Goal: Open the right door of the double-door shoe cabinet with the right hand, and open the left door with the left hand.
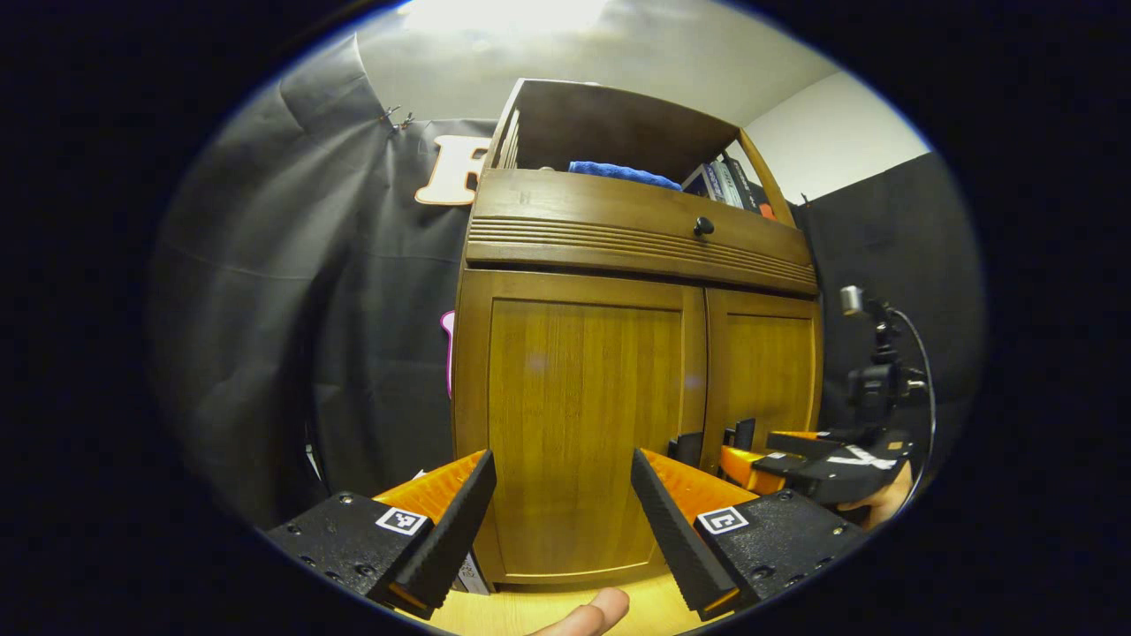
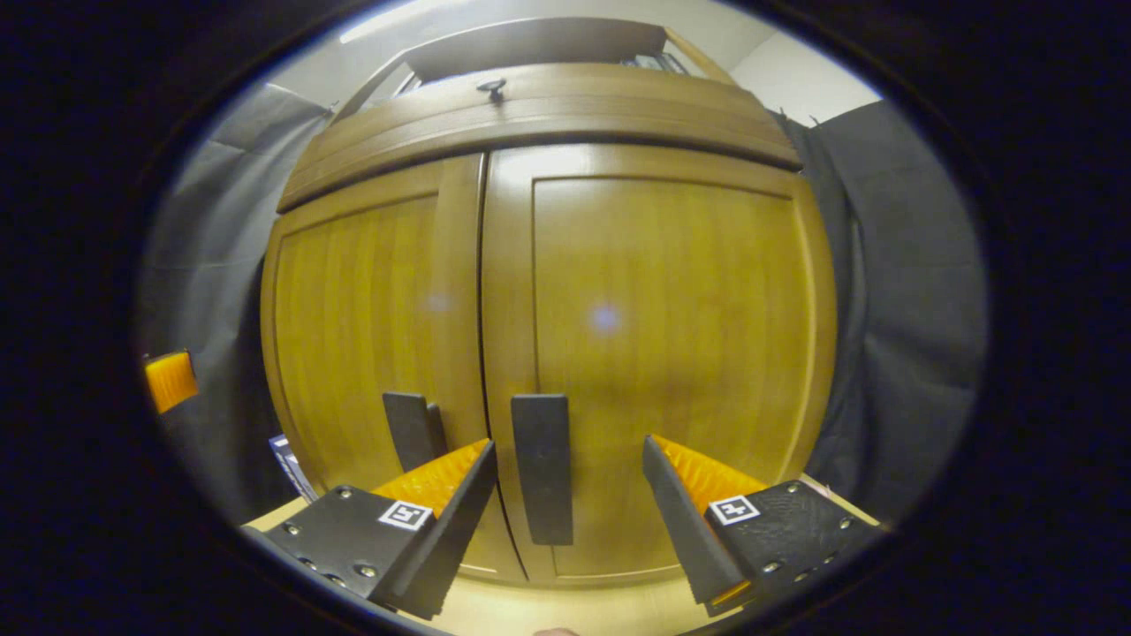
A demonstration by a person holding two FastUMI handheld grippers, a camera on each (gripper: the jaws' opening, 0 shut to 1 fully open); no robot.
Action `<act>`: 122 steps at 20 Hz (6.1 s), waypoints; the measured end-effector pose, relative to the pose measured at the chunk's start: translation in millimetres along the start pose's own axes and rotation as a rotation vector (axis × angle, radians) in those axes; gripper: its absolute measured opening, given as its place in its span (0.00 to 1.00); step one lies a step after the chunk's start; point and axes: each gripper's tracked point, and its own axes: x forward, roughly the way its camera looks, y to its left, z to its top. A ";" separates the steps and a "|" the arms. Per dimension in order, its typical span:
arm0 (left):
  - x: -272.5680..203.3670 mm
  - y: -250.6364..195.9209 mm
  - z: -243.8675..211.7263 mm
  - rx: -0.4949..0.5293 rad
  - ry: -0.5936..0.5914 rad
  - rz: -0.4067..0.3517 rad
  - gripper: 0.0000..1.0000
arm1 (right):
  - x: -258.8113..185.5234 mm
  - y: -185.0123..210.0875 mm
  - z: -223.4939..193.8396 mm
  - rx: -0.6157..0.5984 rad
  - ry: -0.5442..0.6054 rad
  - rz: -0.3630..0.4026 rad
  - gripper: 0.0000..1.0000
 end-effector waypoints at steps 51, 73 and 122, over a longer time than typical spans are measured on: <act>-7.3 -23.2 -8.1 -0.008 0.034 -0.075 0.92 | -162.1 -99.9 -12.4 0.055 0.005 0.023 0.21; -9.5 -47.8 -14.5 0.047 0.030 -0.108 0.93 | -212.9 -183.7 11.8 -0.085 -0.080 -0.304 0.04; 124.8 -120.9 -110.4 0.104 0.092 0.010 0.80 | -358.7 -227.8 95.6 -0.108 -0.247 -0.054 0.97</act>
